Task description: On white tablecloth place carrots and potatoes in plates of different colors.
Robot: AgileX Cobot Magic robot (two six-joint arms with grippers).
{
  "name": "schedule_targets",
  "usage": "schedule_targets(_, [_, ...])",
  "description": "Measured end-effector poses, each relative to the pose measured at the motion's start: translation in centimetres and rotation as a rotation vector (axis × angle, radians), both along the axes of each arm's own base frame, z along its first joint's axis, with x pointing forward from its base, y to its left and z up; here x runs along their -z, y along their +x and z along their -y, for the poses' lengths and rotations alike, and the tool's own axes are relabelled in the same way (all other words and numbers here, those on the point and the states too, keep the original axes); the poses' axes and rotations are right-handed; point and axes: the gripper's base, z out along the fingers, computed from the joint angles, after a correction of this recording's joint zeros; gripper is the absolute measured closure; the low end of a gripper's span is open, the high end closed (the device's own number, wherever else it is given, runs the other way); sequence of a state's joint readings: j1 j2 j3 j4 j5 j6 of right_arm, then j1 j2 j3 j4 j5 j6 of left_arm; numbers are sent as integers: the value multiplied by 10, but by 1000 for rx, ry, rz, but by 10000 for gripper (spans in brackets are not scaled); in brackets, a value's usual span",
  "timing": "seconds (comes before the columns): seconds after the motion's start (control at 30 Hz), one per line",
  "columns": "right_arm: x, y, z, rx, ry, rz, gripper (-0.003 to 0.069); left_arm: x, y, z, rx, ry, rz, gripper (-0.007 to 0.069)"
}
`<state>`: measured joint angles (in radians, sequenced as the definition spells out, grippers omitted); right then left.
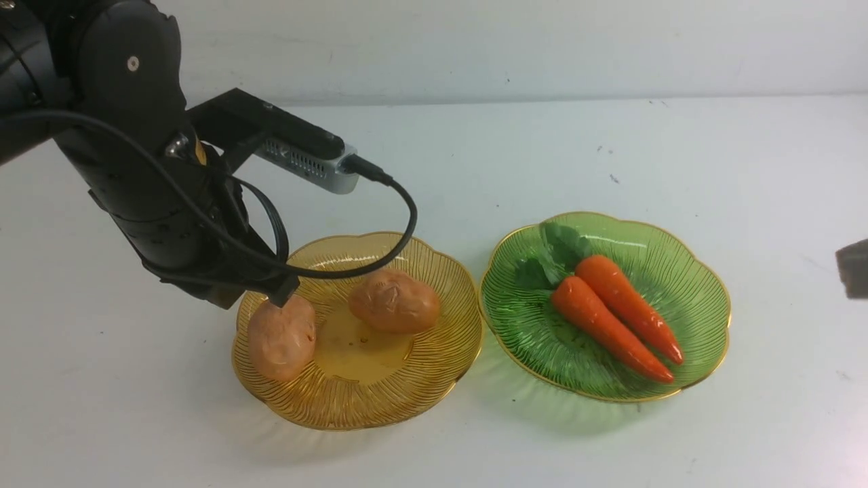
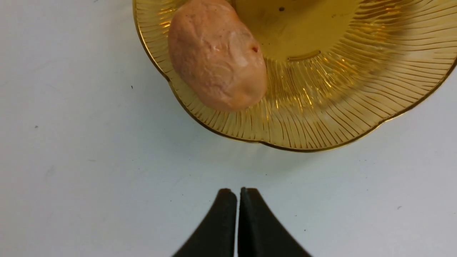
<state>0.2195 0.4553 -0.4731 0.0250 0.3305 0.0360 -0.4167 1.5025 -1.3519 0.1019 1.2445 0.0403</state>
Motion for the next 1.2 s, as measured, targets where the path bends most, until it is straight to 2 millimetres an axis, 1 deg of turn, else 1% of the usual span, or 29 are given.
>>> schedule_targets(0.07, [1, -2, 0, 0, 1, 4, 674, 0, 0, 0, -4, -1, 0, 628])
schedule_targets(0.13, [5, -9, 2, 0, 5, 29, 674, 0, 0, 0, -16, -5, 0, 628])
schedule_targets(0.23, [22, -19, 5, 15, 10, 56, 674, 0, 0, 0, -30, -9, -1, 628])
schedule_targets(0.37, [60, -28, 11, 63, 3, 28, 674, 0, 0, 0, -33, -9, -1, 628])
schedule_targets(0.43, [89, -35, 15, 106, -4, -13, 674, 0, 0, 0, -33, -9, -1, 628])
schedule_targets(0.53, [124, -43, 19, 158, -18, -78, 674, 0, 0, 0, -33, -9, 0, 628])
schedule_targets(0.63, [139, -45, 20, 172, -30, -121, 674, -1, -1, 0, -33, -10, 3, 628])
schedule_targets(0.77, [141, -45, 20, 174, -41, -119, 674, -9, -6, -3, -33, -22, 28, 628])
schedule_targets(0.83, [141, -44, 20, 174, -40, -112, 674, -17, -12, -5, -33, -33, 52, 628])
schedule_targets(0.93, [140, -44, 20, 174, -39, -105, 674, -34, -25, -11, -32, -59, 108, 628])
schedule_targets(1.0, [140, -44, 20, 174, -39, -103, 674, -49, -38, -17, -32, -83, 160, 628])
schedule_targets(1.1, [140, -44, 20, 174, -39, -103, 674, -69, -64, -29, -32, -121, 242, 628])
schedule_targets(1.13, [140, -44, 20, 174, -39, -103, 674, -71, -69, -30, -32, -124, 250, 628])
schedule_targets(1.2, [140, -44, 20, 174, -39, -103, 674, -79, -92, -41, -37, -150, 300, 628])
